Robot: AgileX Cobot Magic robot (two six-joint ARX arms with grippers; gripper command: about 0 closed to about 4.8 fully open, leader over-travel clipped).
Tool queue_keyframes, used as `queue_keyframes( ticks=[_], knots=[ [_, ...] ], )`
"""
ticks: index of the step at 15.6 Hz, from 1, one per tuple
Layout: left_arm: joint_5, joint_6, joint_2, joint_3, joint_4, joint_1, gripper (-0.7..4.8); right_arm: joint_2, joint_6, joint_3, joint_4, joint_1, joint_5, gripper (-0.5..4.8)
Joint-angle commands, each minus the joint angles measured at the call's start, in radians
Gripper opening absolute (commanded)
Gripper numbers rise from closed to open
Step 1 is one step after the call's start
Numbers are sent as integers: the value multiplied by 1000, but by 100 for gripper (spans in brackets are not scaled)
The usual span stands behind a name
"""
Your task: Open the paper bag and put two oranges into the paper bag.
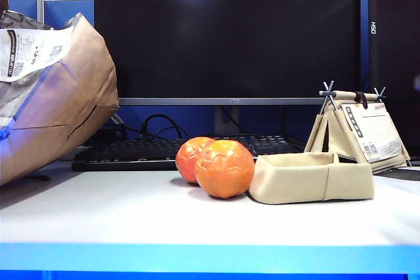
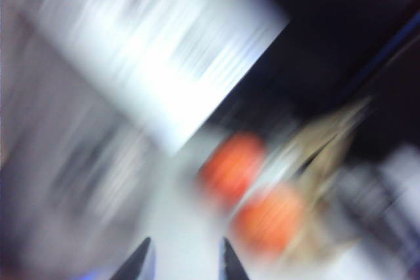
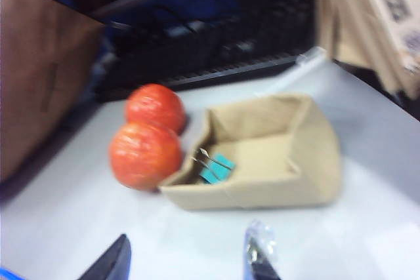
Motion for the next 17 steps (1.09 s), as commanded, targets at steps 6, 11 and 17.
queue_keyframes(
  ticks=[6, 11, 17],
  knots=[
    [-550, 403, 45, 330, 76, 0, 57, -2, 49, -4, 79, 2, -11, 221],
    [-698, 715, 459, 676, -63, 1, 96, -2, 114, -3, 138, 2, -55, 221],
    [-895, 854, 871, 1050, -286, 3, 233, -2, 183, 13, 203, 2, -126, 221]
  ],
)
